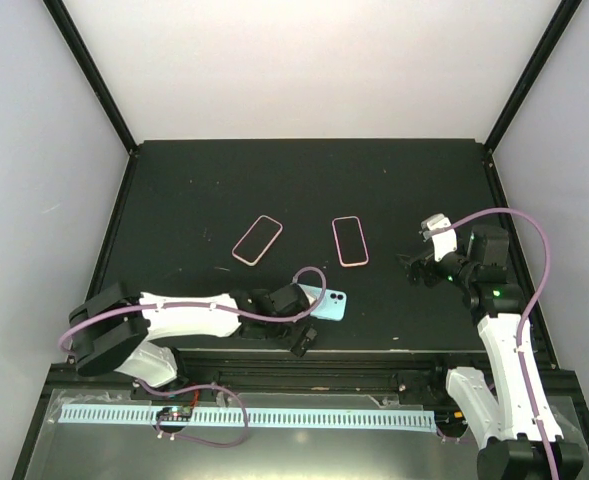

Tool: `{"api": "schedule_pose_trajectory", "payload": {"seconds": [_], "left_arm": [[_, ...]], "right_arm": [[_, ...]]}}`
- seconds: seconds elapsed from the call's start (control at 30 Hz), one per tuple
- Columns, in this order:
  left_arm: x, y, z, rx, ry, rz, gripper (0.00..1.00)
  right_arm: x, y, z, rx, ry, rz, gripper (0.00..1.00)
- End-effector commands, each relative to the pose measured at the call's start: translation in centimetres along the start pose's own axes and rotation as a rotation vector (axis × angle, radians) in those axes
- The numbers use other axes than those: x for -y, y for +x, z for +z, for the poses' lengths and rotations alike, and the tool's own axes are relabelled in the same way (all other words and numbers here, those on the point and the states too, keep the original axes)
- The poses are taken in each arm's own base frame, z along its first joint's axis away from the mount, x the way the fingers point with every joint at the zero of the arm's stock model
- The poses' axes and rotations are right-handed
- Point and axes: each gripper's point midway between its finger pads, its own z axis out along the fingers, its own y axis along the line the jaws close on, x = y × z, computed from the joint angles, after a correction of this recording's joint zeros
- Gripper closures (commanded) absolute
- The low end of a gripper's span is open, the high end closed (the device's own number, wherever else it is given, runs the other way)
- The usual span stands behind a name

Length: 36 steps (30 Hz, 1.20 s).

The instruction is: Take the phone out of the phone case

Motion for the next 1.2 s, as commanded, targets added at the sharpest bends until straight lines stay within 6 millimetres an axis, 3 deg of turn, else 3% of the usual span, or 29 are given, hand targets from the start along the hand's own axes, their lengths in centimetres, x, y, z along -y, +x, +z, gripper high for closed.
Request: {"api": "schedule_pose_trajectory", "payload": {"seconds": [0.0,0.1,0.27,0.4,0.53,0.7,0.8,0.9,1.17], "left_arm": [[-0.6,-1.9,-2.2,0.079,-0.102,-0.001,0.01],[-0.8,-5.9,-3.9,0.207,-0.155,0.029,0.01],[-2.0,-11.8,-4.4,0.27,-0.192,-0.013,0.01],[-3.4,-15.5,-2.9,0.258,-0.186,-0.031,0.01],[-3.1,-17.6,-0.2,0.195,-0.146,0.015,0.01],[-2.5,-16.7,3.2,0.074,-0.111,0.075,0.01],[-2.0,-14.5,3.8,0.028,-0.047,0.084,0.01],[-0.6,-10.9,4.3,-0.041,0.082,0.068,0.01],[0.0,-3.3,2.2,-0.09,0.141,0.025,0.01]], "right_arm": [[-0.2,0.1,-0.1,0.001,0.001,-0.02,0.0],[-0.3,0.0,-0.3,0.008,0.003,-0.023,0.0],[-0.4,-0.1,-0.4,0.016,0.003,-0.03,0.0],[-0.3,0.3,-0.2,-0.003,0.001,-0.033,0.0],[-0.4,0.5,-0.1,-0.012,-0.01,-0.036,0.0],[-0.8,0.6,0.1,-0.016,-0.034,-0.037,0.0],[-1.0,0.9,0.3,-0.029,-0.052,-0.031,0.0],[-1.0,1.0,0.3,-0.034,-0.053,-0.033,0.0],[-0.9,1.2,0.5,-0.045,-0.052,-0.03,0.0]]}}
